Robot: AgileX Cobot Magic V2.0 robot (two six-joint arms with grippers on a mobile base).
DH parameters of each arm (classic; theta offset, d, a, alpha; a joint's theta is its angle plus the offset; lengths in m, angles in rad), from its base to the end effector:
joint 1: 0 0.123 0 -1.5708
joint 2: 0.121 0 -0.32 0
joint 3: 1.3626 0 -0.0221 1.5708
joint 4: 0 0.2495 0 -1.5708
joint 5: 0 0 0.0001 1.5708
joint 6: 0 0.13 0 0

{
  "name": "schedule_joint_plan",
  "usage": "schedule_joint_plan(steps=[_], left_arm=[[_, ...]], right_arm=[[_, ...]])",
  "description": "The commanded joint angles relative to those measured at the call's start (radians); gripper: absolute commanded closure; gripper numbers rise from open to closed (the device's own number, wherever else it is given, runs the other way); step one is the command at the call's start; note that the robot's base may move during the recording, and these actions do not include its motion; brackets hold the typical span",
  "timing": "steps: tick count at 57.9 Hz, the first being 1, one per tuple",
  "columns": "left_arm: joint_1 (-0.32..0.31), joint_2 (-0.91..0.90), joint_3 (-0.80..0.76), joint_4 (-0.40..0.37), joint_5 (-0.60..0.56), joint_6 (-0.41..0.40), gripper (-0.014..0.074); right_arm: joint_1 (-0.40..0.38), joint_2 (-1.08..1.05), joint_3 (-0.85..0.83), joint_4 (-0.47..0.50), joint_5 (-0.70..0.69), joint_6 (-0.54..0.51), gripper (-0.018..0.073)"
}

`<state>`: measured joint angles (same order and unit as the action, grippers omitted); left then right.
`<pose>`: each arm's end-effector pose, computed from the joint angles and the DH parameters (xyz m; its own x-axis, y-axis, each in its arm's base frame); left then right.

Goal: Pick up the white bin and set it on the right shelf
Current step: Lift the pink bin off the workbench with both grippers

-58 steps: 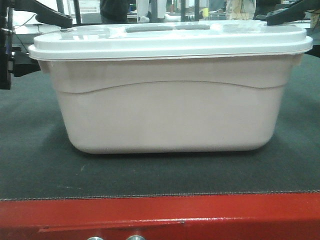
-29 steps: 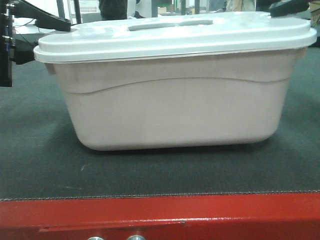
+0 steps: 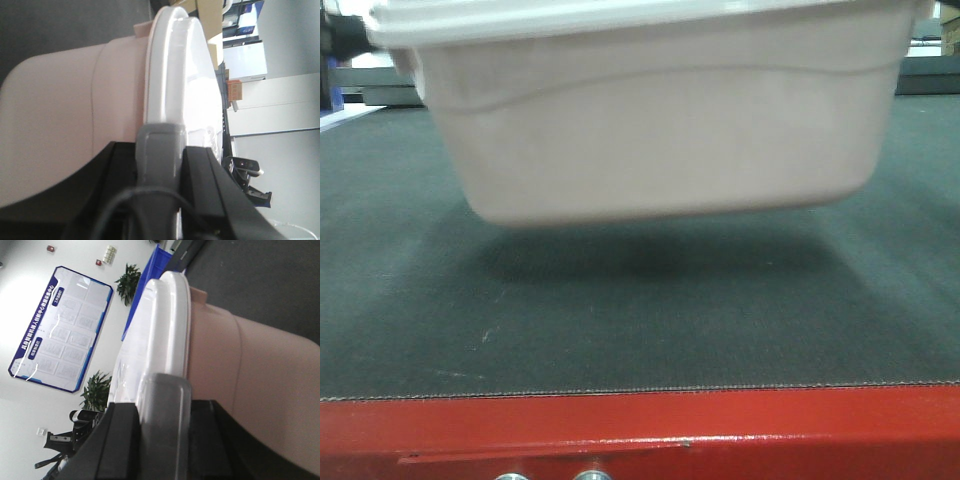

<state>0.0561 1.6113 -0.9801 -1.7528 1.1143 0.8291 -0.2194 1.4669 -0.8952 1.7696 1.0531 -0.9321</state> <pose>0.3422 -0.0958 0.3171 -0.8410 -0.4742 -0.2605 0.1806 0.2078 -0.9613 0.3206 0.0420 0.3361 -0.6813 0.6107 -0.4036 -0.2421 0.3324 0.9115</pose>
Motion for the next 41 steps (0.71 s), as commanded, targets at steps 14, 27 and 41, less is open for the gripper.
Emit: schedule_joint_plan(steps=[14, 27, 41], left_arm=[[-0.019, -0.167, -0.034, -0.158, 0.224, 0.01, 0.0722], [-0.027, -0.223, -0.104, -0.158, 0.224, -0.001, 0.0722], [-0.08, -0.238, -0.161, -0.151, 0.223, -0.023, 0.0722]], right_arm=[[0.034, -0.142, -0.029, 0.122, 0.284, 0.032, 0.05], [0.034, -0.216, -0.029, 0.122, 0.282, 0.048, 0.05], [0.034, -0.278, -0.029, 0.122, 0.269, 0.083, 0.05]])
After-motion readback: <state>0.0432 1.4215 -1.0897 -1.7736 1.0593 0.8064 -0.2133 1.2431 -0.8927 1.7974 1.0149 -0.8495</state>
